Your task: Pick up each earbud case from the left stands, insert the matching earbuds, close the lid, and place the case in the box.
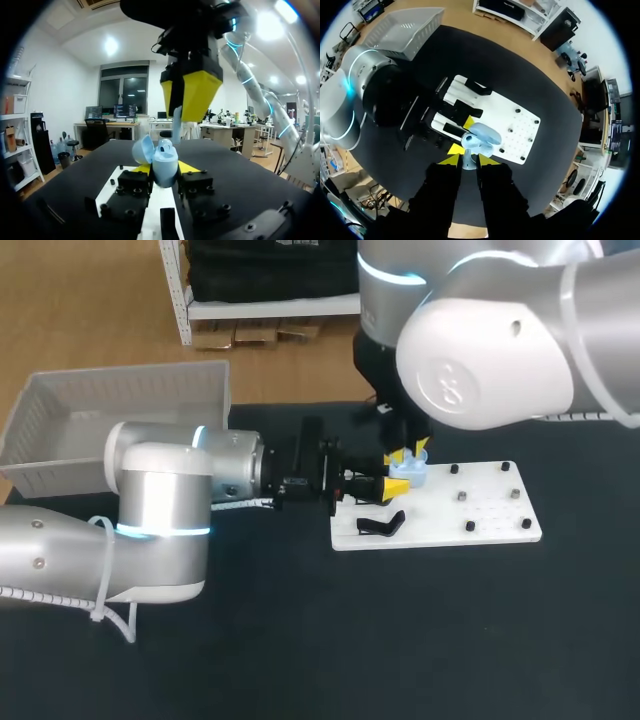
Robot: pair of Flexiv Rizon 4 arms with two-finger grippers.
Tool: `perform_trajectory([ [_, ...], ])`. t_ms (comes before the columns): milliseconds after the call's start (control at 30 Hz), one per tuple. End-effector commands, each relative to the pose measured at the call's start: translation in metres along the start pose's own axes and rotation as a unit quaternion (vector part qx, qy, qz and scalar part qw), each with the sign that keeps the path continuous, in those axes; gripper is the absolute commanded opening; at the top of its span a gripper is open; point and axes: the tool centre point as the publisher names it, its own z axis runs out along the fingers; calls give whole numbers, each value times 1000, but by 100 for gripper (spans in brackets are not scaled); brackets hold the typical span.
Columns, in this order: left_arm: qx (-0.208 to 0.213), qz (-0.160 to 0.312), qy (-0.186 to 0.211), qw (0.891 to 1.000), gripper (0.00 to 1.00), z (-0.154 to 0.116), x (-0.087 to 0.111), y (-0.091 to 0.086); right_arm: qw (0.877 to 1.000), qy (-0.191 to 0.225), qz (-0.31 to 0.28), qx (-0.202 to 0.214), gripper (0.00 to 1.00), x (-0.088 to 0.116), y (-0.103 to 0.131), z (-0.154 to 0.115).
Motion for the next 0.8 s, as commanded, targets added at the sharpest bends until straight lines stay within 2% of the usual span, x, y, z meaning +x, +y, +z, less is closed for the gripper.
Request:
perform_trajectory([
  [33,-2,0,1,1000,0,0,0,0,1000,2,0,0,0,-2,2,3],
  [800,-2,0,1,1000,0,0,0,0,1000,-8,10,-5,0,-10,-2,13],
])
